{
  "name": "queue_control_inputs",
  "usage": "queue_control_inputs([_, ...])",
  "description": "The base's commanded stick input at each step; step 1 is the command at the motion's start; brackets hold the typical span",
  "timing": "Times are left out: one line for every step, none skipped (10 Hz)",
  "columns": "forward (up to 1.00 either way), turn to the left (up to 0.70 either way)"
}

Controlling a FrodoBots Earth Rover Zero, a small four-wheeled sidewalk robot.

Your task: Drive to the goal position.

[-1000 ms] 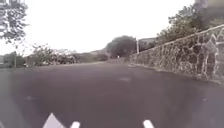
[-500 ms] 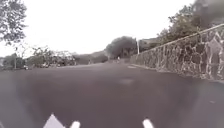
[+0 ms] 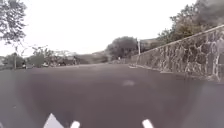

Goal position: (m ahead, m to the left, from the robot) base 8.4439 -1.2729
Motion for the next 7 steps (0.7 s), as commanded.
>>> queue_control_inputs([0.50, 0.00])
queue_control_inputs([0.50, 0.00])
queue_control_inputs([0.50, 0.00])
queue_control_inputs([0.50, 0.00])
queue_control_inputs([0.50, 0.00])
queue_control_inputs([0.50, 0.00])
queue_control_inputs([0.50, 0.00])
